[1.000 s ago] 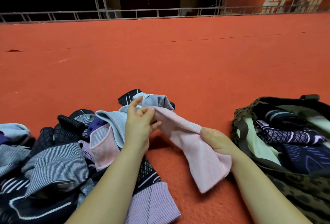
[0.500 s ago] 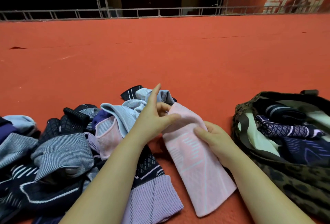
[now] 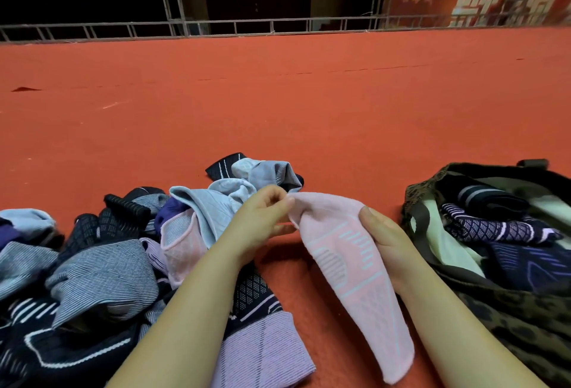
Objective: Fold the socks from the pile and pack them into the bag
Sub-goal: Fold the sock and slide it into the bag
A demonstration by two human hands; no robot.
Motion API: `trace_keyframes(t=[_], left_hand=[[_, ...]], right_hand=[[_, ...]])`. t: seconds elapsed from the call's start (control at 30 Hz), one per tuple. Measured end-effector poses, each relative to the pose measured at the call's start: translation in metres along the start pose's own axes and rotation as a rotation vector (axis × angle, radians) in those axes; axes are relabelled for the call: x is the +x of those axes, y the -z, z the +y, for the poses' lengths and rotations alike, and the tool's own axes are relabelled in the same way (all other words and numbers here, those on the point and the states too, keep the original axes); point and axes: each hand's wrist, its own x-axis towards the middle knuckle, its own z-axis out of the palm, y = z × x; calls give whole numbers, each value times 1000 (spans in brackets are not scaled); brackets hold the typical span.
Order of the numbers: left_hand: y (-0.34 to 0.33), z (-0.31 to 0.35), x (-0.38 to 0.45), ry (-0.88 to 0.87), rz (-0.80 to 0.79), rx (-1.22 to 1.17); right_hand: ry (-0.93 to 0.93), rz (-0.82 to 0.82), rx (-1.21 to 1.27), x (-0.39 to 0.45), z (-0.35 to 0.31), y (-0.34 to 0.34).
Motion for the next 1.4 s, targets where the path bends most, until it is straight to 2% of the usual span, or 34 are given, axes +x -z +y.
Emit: trace_keyframes(t=[0.13,0.27,0.47,0.53,0.6,0.7,0.8,0.93,1.0,1.07,1.17,1.3,1.4], left_hand=[[0,9,-1,34,11,-235],[2,11,-1,-46,60,-294],[9,9,4,-251,225,-260],[11,6,6,-249,270,-190],[8,2,8,-212,303,-86],[5,-4,11,-101,306,0],[0,-6,7,80,223,39],[-5,-6,2,314,-8,-124],[-4,-4,0,357,-116,-123],[-7,-3,0,298,-127,-145],[-20,5,0,179,-43,-120],[-36,47,16,0,-27,-33],[-41,90,34,-193,32,35]], right_hand=[[-72,-59,-67,-2,0,1],[-106,-125,-73,-3,-2,0],[-272,-273,-56,-4,1,8],[-359,-372,-80,-7,1,8],[-398,-403,-95,-6,3,7],[-332,-249,-98,-1,5,7],[-222,-111,-7,1,0,8],[-98,-50,118,0,-4,6],[-61,-27,134,-1,-8,3],[-98,20,177,-2,-11,1],[-123,230,62,2,-19,-2],[30,416,-171,30,-57,-12],[190,425,-179,51,-107,-25]])
